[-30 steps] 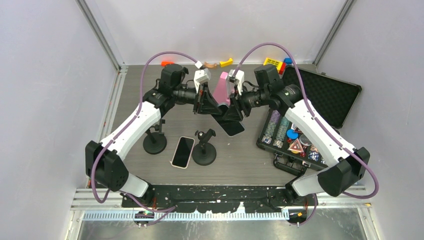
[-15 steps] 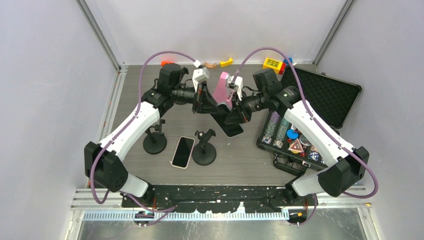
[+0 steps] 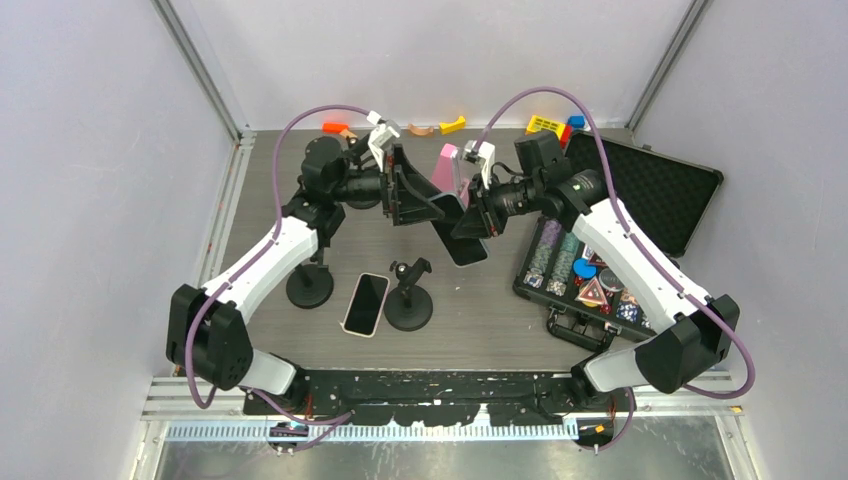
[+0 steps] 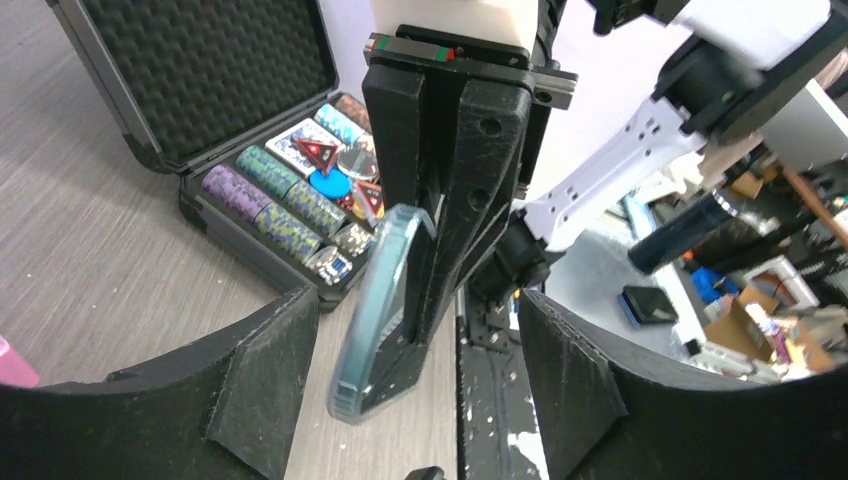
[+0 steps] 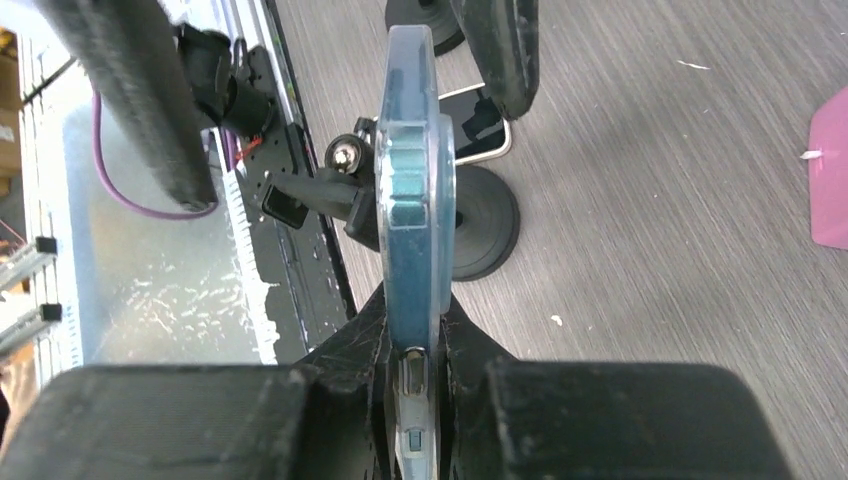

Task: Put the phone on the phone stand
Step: Pick up the phone at the center of the board.

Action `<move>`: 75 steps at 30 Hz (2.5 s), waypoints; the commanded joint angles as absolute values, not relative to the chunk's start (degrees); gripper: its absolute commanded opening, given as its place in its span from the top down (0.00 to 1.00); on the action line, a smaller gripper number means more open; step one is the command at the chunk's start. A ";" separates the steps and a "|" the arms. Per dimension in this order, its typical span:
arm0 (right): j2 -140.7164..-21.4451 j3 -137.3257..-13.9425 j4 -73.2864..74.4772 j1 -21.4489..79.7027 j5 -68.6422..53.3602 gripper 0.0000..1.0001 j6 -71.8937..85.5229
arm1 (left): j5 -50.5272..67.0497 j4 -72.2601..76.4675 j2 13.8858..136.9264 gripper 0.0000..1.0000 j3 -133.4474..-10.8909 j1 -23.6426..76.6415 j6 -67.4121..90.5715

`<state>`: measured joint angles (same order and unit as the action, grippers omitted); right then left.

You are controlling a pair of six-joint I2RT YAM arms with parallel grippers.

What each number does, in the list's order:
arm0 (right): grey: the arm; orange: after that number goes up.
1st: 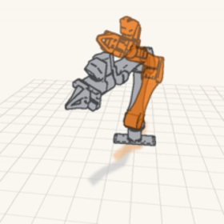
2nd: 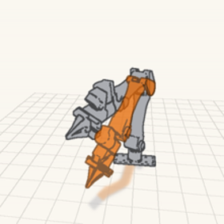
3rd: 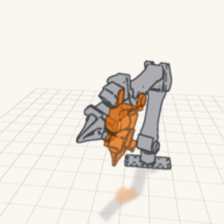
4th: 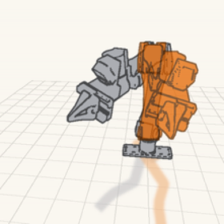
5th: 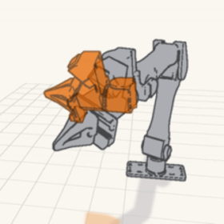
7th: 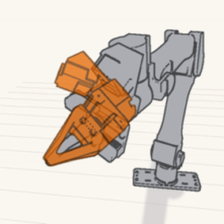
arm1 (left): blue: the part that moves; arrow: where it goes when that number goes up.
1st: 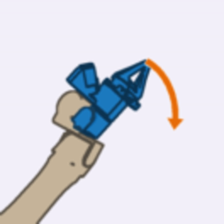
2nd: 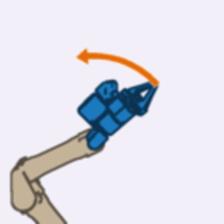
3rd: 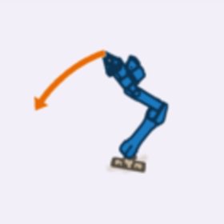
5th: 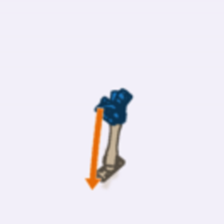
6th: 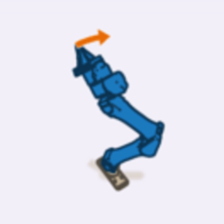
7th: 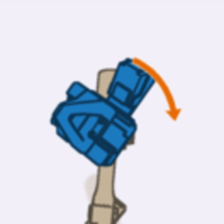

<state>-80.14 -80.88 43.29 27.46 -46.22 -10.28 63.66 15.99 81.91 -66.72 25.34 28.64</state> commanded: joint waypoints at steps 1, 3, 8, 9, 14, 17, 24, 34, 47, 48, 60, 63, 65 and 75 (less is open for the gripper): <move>-78.72 -85.58 35.00 26.52 -50.47 1.00 -2.34 | 60.03 38.13 79.29 0.22 -62.92 24.79 44.89; -79.29 -86.38 33.70 26.42 -52.31 1.00 -0.44 | 57.54 41.06 79.04 0.20 -61.23 24.79 46.86; -80.58 -86.16 28.73 26.29 -55.91 1.00 5.81 | 55.68 45.74 81.14 0.19 -60.74 24.78 51.53; -80.83 -86.15 28.43 26.28 -56.17 1.00 6.57 | 55.43 47.10 81.80 0.19 -60.67 24.79 53.14; -81.39 -85.76 26.15 26.21 -57.56 1.00 8.91 | 55.46 57.19 84.96 0.29 -60.34 24.83 61.32; -81.34 -85.38 25.15 25.99 -58.00 1.00 9.83 | 56.34 59.50 85.26 0.37 -59.63 25.16 62.74; -81.32 -84.61 23.47 25.50 -58.84 1.00 11.01 | 56.91 59.84 83.59 0.52 -57.41 25.40 61.85; -81.09 -83.15 23.63 25.39 -59.06 1.00 9.92 | 56.68 57.57 83.29 0.72 -57.75 25.44 60.29; -80.38 -81.46 27.22 25.33 -56.06 0.81 6.03 | 55.25 56.71 82.35 1.00 -57.01 24.48 60.46; -80.06 -81.54 27.81 25.32 -54.86 0.66 4.98 | 55.03 56.69 81.87 1.00 -56.89 24.11 60.46; -75.45 -79.05 36.88 25.76 -43.71 0.12 -5.50 | 57.40 26.17 71.64 1.00 -63.66 18.81 40.60; -75.12 -77.87 39.61 30.31 -39.44 0.15 -9.45 | 58.21 8.07 69.64 1.00 -69.65 18.11 31.40; -74.88 -76.95 39.95 34.10 -34.23 0.17 -11.53 | 57.46 0.85 68.19 1.00 -72.21 17.60 27.29; -76.56 -72.90 34.90 44.37 -25.86 0.36 -13.69 | 44.96 -27.22 60.17 1.00 -79.85 15.84 9.75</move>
<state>-76.42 -74.02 38.57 41.87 -31.75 -11.73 50.83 -14.90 63.72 -77.06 16.29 18.70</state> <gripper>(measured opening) 0.667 0.150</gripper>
